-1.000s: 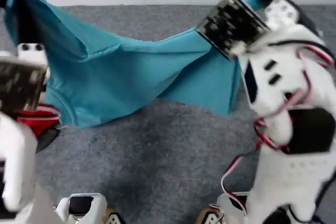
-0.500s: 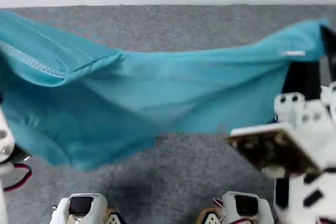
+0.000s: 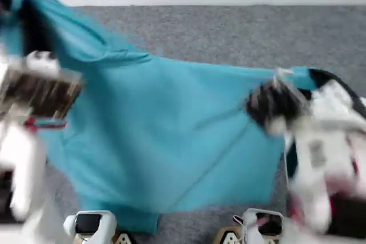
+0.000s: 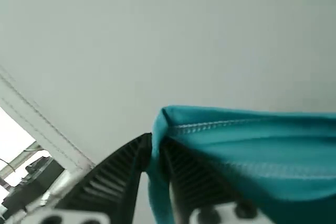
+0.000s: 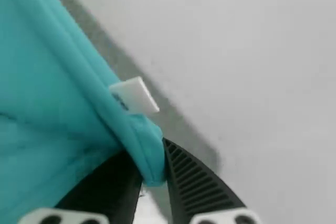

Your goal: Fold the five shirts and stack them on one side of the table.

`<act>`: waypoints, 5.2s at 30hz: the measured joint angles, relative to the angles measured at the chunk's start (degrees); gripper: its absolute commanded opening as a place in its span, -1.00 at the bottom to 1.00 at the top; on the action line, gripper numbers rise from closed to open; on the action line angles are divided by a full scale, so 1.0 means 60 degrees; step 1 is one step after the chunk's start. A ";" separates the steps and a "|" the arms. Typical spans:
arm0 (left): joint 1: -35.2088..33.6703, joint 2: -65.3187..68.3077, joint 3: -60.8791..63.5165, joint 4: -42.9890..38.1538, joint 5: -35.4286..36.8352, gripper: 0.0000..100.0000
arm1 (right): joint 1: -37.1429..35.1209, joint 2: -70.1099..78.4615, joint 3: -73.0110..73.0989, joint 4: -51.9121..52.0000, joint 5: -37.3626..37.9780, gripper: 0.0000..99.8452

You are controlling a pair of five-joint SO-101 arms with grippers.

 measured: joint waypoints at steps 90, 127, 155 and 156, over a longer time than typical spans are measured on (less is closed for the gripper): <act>0.0923 0.2711 0.5949 0.6462 -0.2388 -0.97 | -0.0029 0.8249 0.1744 0.1597 0.2667 -0.98; 0.0234 0.1553 0.6505 0.5934 -0.1861 -0.88 | 0.0527 0.6872 0.1861 0.1890 0.1744 -0.67; 0.1304 0.1993 1.0212 -0.0161 0.2110 -0.97 | -0.0718 1.1634 0.1846 -0.5158 -0.3033 -0.98; 0.1304 0.2315 1.0198 -0.0161 0.2110 -0.97 | -0.0718 1.1707 0.1788 -0.5158 -0.3033 -0.98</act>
